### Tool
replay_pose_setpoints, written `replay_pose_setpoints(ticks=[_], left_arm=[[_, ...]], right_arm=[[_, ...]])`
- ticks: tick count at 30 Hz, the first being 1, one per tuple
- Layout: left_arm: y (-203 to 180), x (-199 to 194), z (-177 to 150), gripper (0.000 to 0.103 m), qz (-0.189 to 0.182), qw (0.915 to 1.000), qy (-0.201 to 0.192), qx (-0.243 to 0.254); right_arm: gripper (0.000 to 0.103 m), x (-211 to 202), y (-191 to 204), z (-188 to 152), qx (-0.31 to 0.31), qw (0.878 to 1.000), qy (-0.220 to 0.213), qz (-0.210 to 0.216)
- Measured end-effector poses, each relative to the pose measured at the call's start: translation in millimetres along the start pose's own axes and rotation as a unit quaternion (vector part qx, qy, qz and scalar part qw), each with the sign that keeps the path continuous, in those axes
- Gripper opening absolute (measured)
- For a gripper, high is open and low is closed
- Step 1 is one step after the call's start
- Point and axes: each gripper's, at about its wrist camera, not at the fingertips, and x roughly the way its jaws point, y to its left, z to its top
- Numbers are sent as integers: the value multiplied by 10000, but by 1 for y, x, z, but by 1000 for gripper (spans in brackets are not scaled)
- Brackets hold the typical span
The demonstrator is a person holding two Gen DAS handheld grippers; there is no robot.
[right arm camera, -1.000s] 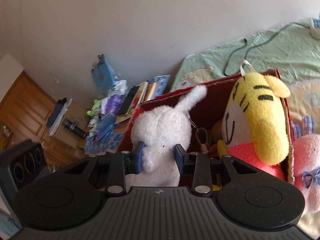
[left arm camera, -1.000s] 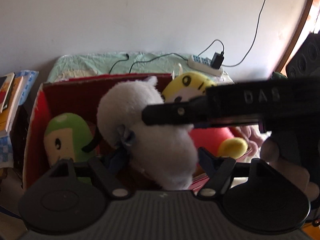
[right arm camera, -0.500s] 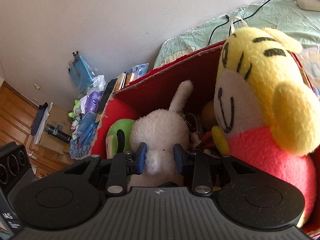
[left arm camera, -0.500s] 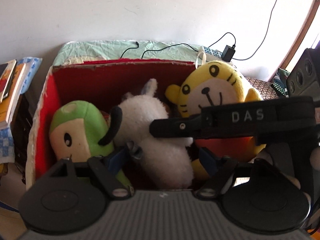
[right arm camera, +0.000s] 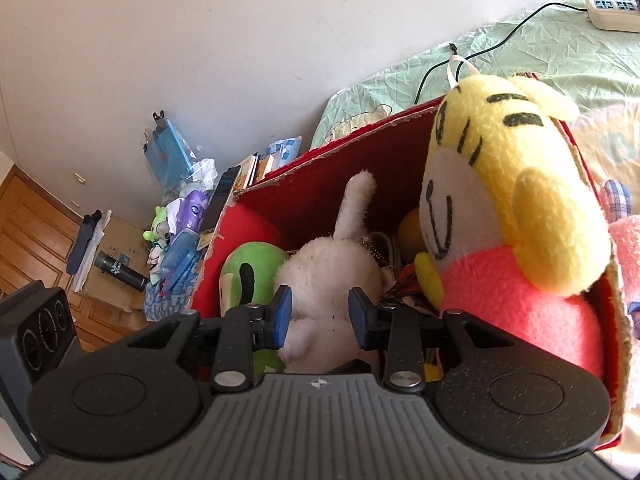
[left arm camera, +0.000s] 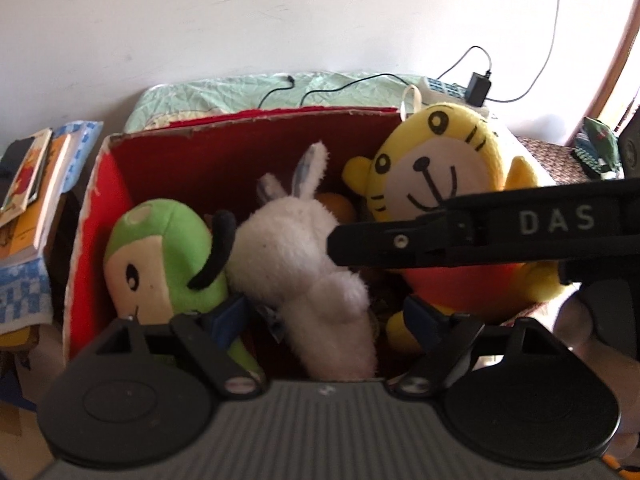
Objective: Organize objects
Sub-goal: 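Lower the white bunny into the red box between the green and tiger plushes, then open the right gripper and lift it out of the red box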
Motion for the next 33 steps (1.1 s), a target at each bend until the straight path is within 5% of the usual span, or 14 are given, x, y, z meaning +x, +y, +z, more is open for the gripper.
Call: replay_pose_setpoints(ticks=[21, 33], left_arm=[[-55, -32, -2, 92, 1304, 9905, 18, -441], [-62, -43, -8, 95, 1604, 9827, 20, -926]], right_arm=[[36, -47, -17, 0, -253, 9973, 178, 672], [37, -65, -27, -6, -275, 9965, 157, 777]])
